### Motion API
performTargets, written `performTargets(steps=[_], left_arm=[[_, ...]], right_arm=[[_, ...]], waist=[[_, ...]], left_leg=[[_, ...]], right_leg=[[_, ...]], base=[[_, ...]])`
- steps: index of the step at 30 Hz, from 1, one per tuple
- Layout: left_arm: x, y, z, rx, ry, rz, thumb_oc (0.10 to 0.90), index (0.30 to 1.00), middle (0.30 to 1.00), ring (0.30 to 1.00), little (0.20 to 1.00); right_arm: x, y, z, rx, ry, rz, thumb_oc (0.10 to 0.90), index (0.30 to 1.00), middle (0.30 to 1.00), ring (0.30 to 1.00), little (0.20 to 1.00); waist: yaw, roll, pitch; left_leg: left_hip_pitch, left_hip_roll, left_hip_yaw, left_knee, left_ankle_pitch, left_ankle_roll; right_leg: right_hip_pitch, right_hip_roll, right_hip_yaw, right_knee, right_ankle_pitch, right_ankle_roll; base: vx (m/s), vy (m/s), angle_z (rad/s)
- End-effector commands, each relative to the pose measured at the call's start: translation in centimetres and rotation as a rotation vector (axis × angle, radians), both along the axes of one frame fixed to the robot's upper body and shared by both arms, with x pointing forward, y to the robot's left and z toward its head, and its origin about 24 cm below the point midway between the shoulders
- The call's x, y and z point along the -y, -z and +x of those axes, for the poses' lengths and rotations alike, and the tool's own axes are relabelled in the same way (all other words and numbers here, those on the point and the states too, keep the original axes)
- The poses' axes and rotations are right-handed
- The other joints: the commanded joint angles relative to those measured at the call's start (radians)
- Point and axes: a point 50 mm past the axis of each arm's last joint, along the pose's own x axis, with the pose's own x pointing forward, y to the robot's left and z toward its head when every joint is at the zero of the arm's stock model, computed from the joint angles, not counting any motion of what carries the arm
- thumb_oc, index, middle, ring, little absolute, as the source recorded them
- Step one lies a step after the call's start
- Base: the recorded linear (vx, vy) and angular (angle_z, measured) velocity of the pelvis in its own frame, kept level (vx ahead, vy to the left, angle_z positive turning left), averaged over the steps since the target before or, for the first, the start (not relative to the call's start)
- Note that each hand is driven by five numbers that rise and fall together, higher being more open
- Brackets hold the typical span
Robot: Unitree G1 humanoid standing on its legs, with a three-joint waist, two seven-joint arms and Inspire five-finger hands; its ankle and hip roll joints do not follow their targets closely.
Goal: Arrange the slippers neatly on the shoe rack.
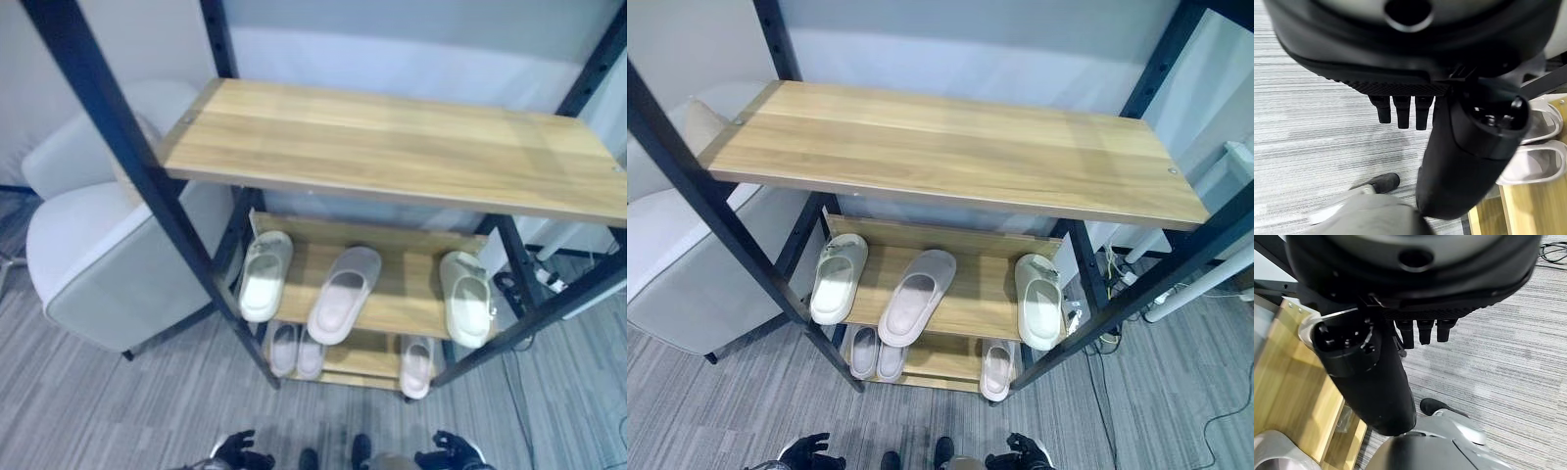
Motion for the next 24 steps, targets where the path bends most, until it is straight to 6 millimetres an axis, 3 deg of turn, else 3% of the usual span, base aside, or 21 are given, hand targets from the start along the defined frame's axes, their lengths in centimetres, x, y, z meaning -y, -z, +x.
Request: performTargets(steps=[1,3,4,7,11,13,17,19,24], left_arm=[[2.0,0.1,1.0,0.021,0.073,-0.037,0.800,0.900,0.900,0.900,0.900],[2.0,0.1,0.9,0.016,0.075,-0.038,0.800,0.900,0.900,0.900,0.900],[2.2,0.2,0.9,0.015,0.077,-0.038,0.800,0.900,0.900,0.900,0.900],[2.5,0.1,1.1,0.025,0.088,-0.042,0.800,0.900,0.900,0.900,0.900],[2.6,0.1,1.3,0.024,0.104,-0.039,0.800,0.900,0.900,0.900,0.900],[2.6,0.0,1.6,0.036,0.114,-0.037,0.800,0.900,0.900,0.900,0.900],[2.2,-0.3,2.1,0.063,0.098,-0.031,0.800,0.900,0.900,0.900,0.900],[1.6,-0.8,3.1,0.109,0.079,-0.027,0.800,0.900,0.900,0.900,0.900],[1.5,-1.4,4.3,0.159,0.103,-0.024,0.800,0.900,0.900,0.900,0.900]], right_arm=[[2.2,-0.7,0.3,0.023,0.004,-0.058,0.800,0.900,0.900,0.900,0.900],[2.3,-0.7,0.4,0.027,0.007,-0.059,0.800,0.900,0.900,0.900,0.900],[2.3,-0.8,0.6,0.038,0.009,-0.060,0.800,0.900,0.900,0.900,0.900],[2.4,-0.8,0.4,0.033,0.011,-0.062,0.800,0.900,0.900,0.900,0.900],[2.2,-0.6,0.0,0.011,0.010,-0.058,0.800,0.900,0.900,0.900,0.900],[2.0,-0.6,0.1,0.009,-0.003,-0.055,0.800,0.900,0.900,0.900,0.900],[1.6,-0.6,0.7,0.018,-0.037,-0.056,0.800,0.900,0.900,0.900,0.900],[1.1,-0.8,1.9,0.052,-0.056,-0.047,0.800,0.900,0.900,0.900,0.900],[1.0,-0.8,1.9,0.055,-0.064,-0.043,0.800,0.900,0.900,0.900,0.900]], waist=[[-0.009,-0.015,0.007],[-0.010,-0.016,0.004],[-0.011,-0.019,0.000],[-0.010,-0.013,-0.006],[-0.023,0.003,-0.021],[-0.019,0.004,-0.018],[-0.010,0.002,-0.009],[0.004,0.006,0.008],[0.022,0.007,0.000]], left_leg=[[-0.085,0.057,0.033,0.185,-0.073,-0.030],[-0.081,0.075,0.040,0.180,-0.077,-0.028],[-0.075,0.108,0.042,0.162,-0.070,-0.030],[-0.073,0.142,0.011,0.113,-0.051,-0.042],[-0.027,0.135,-0.017,0.018,-0.041,-0.052],[-0.025,0.105,-0.048,-0.001,-0.045,-0.043],[-0.021,0.084,-0.035,-0.030,-0.048,-0.022],[-0.032,0.084,-0.012,-0.038,-0.038,-0.002],[-0.033,0.075,0.002,-0.067,-0.020,0.003]], right_leg=[[0.031,-0.007,0.037,-0.041,-0.015,0.067],[0.038,-0.012,0.035,-0.046,-0.017,0.068],[0.044,-0.023,0.031,-0.050,-0.020,0.072],[0.043,-0.034,0.028,-0.049,-0.024,0.081],[0.037,-0.046,0.034,-0.037,-0.027,0.092],[0.014,-0.062,0.050,-0.023,-0.013,0.104],[-0.020,-0.084,0.066,-0.009,0.004,0.129],[-0.064,-0.092,0.066,0.051,0.005,0.143],[-0.021,-0.085,0.040,0.069,-0.025,0.141]], base=[[0.01,0.050,0.02],[0.03,0.063,0.02],[0.03,0.105,0.09],[0.05,0.152,0.04],[0.05,0.167,-0.13],[0.00,0.172,0.00],[-0.06,0.130,-0.21],[-0.16,0.144,-0.37],[-0.06,0.038,-0.27]])
